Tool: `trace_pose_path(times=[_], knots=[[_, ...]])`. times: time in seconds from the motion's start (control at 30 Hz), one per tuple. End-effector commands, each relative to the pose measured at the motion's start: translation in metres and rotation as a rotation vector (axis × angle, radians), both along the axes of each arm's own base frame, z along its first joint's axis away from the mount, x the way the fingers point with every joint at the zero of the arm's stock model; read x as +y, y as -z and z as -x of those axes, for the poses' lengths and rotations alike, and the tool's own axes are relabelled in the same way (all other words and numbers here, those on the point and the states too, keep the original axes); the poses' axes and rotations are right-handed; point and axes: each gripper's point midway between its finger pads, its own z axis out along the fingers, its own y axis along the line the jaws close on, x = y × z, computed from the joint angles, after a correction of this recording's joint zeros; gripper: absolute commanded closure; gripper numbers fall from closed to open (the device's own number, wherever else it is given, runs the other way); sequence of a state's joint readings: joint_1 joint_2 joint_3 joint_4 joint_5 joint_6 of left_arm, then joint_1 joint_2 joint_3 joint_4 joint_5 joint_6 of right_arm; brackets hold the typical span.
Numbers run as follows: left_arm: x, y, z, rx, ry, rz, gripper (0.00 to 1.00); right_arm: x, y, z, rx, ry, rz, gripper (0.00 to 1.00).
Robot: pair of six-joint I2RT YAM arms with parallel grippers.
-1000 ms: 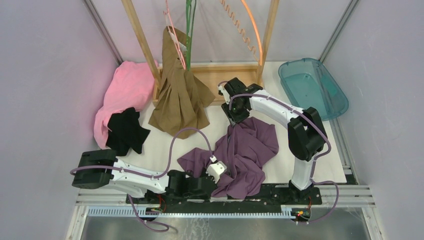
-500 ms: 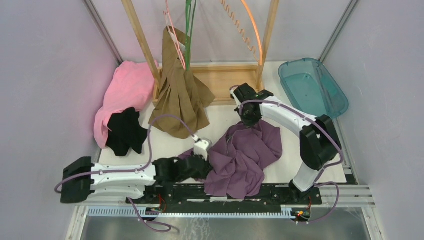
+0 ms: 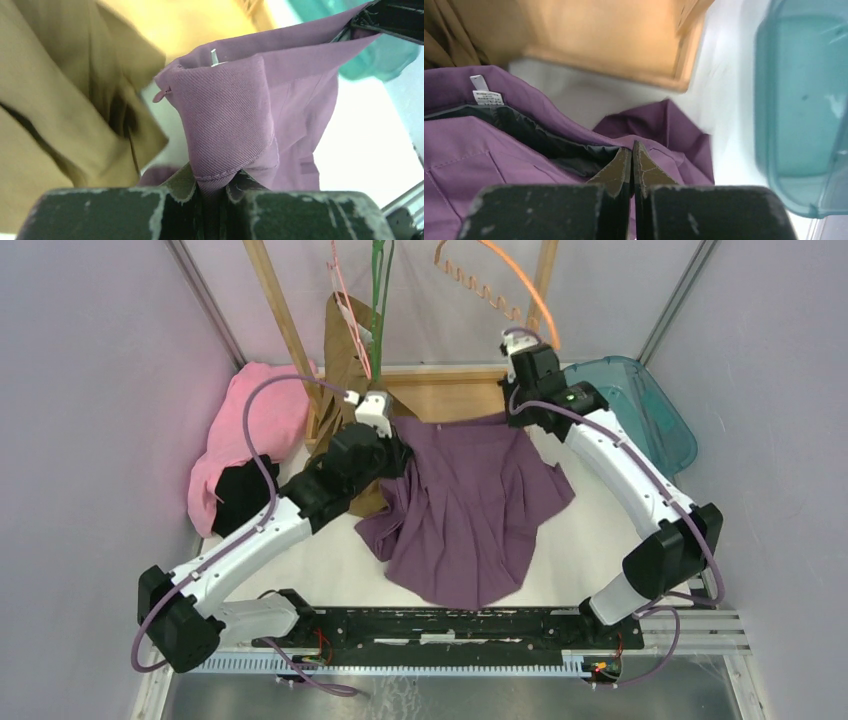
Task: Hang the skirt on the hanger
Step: Adjust the skirt at the center of the board.
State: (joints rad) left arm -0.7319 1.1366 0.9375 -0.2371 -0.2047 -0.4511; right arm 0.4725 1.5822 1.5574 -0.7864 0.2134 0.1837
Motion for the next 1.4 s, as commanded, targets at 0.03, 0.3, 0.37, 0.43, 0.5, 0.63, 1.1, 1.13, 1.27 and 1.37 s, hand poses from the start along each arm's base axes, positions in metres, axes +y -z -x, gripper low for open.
trace_pose_path(times=[0.03,0.3,0.37,0.43,0.5,0.63,1.1,1.13,1.27,1.37], knots=[[-0.007,-0.141,-0.019,-0.370,0.086,0.062,0.93,-0.020,-0.158,-0.019,-0.411,0.059,-0.124,0.99],[0.020,-0.186,0.017,-0.536,0.118,0.097,0.92,-0.040,-0.203,0.032,-0.573,0.048,-0.223,0.99],[0.022,-0.160,0.024,-0.511,0.135,0.096,0.92,-0.038,-0.174,0.046,-0.525,0.035,-0.252,0.99],[0.023,-0.126,0.030,-0.463,0.143,0.106,0.92,-0.039,-0.136,0.060,-0.463,0.031,-0.263,0.99],[0.022,-0.077,0.036,-0.372,0.151,0.109,0.92,-0.044,-0.090,0.074,-0.389,0.046,-0.258,0.99],[0.013,0.005,0.050,-0.179,0.130,0.126,0.91,-0.042,-0.001,0.093,-0.214,0.069,-0.264,0.99],[-0.037,0.109,0.126,0.116,0.187,0.020,0.91,-0.044,0.084,0.149,0.051,0.075,-0.276,0.96],[-0.039,0.114,0.133,0.116,0.192,0.003,0.91,-0.046,0.084,0.151,0.053,0.078,-0.272,0.97],[-0.037,0.137,0.153,0.147,0.172,-0.038,0.91,-0.049,0.094,0.159,0.081,0.095,-0.268,0.99],[-0.040,0.156,0.168,0.186,0.169,-0.064,0.90,-0.044,0.095,0.159,0.095,0.105,-0.301,0.77]])
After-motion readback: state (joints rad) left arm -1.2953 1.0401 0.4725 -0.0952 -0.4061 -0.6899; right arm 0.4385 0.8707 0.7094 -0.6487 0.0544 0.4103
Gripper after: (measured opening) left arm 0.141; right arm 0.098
